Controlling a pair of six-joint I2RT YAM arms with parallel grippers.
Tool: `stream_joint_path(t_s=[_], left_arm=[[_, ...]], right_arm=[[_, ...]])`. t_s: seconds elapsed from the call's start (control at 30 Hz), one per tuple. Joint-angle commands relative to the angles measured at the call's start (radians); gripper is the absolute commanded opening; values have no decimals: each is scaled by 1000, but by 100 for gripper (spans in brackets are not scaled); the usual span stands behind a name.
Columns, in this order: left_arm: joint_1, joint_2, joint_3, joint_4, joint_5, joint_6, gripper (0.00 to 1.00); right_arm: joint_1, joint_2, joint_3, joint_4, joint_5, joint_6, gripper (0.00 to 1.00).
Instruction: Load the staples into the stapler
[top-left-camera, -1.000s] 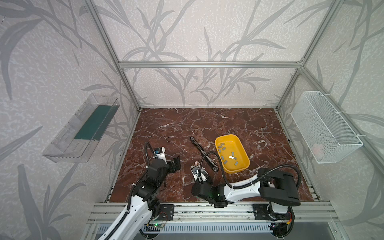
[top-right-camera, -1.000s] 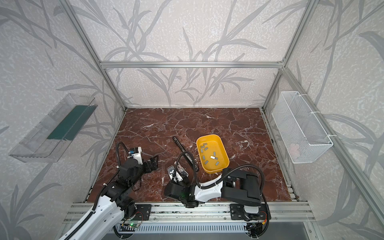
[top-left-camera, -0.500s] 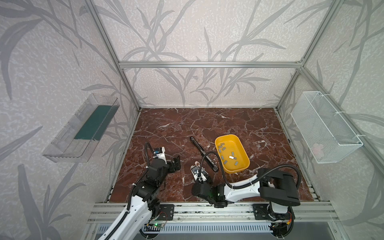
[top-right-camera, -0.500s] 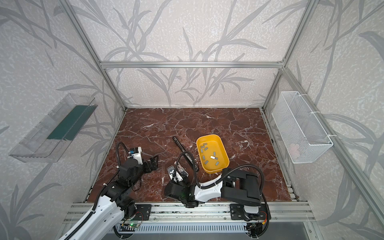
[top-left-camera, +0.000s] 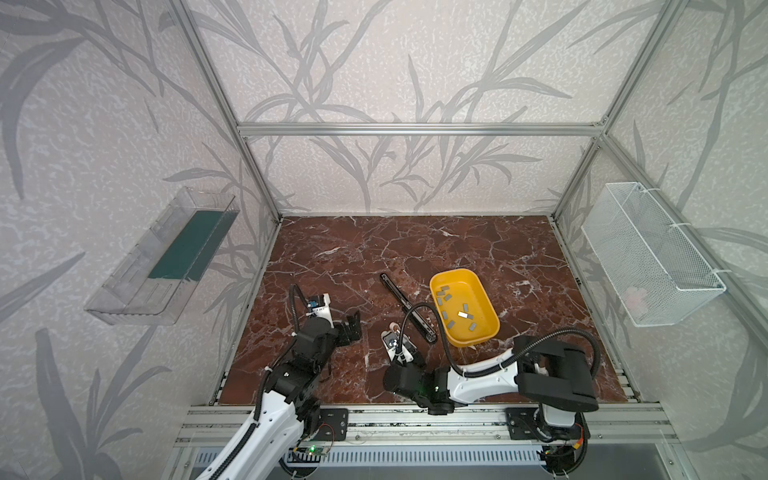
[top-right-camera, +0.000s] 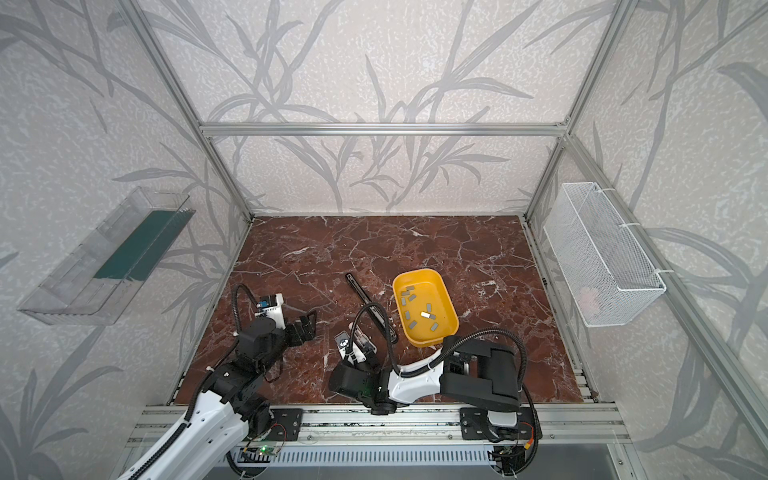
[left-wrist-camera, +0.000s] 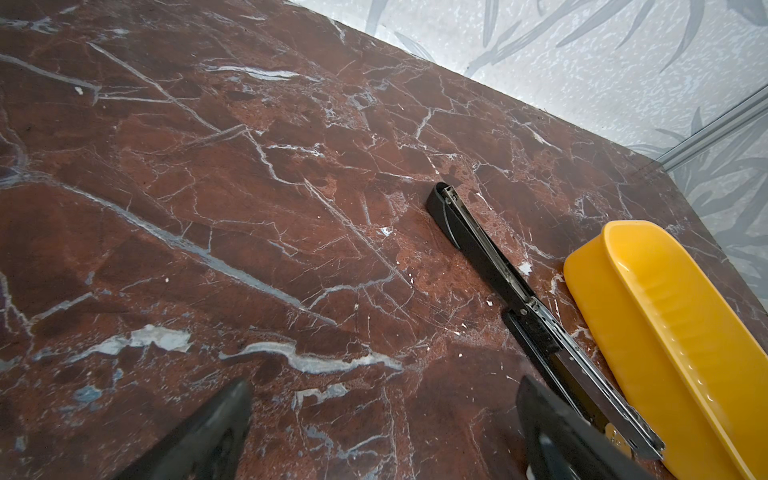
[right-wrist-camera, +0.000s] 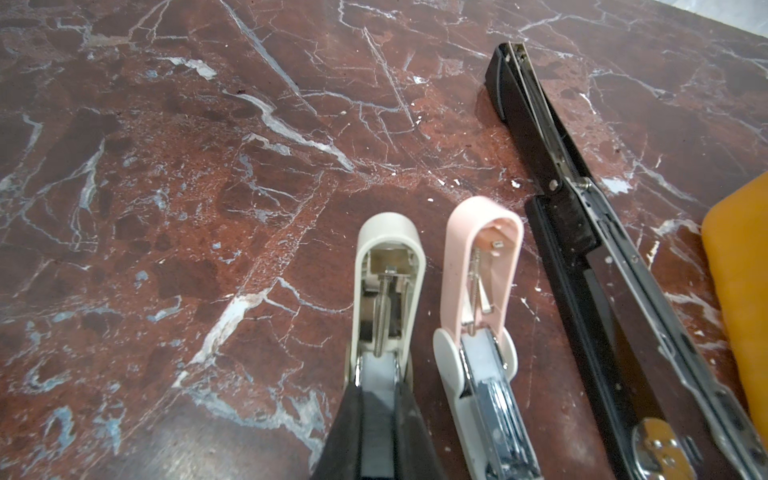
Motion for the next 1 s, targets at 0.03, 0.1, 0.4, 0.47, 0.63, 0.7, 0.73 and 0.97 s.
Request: stream_joint_path(t_s=[0.03, 0.1, 0.4, 0.47, 0.63, 0.7, 0.73, 0.97], left_arm=[[-4, 1, 4, 11, -7, -14, 99], [-4, 1, 3, 12, -7, -14, 99], [-4, 1, 3, 12, -7, -14, 99], [-4, 1, 3, 11, -7, -15, 99], [-4, 0, 3, 12, -6, -14, 99], [-3, 1, 3, 11, -6, -15, 99], [-4, 1, 4, 12, -7, -15, 99], [-4, 1, 3, 11, -7, -14, 99]], right_arm=[[-1, 15, -10, 2, 18, 18, 1], [-1, 18, -11, 3, 13, 19, 1], [-1, 25, -10, 0, 13, 27, 1], [-1, 24, -12, -1, 14, 30, 1], [-1, 19, -13, -4, 9, 34, 1], [0, 19, -15, -5, 11, 36, 1], [-1, 19, -15, -6, 13, 36, 1], [-1, 17, -23, -1, 9, 35, 1]])
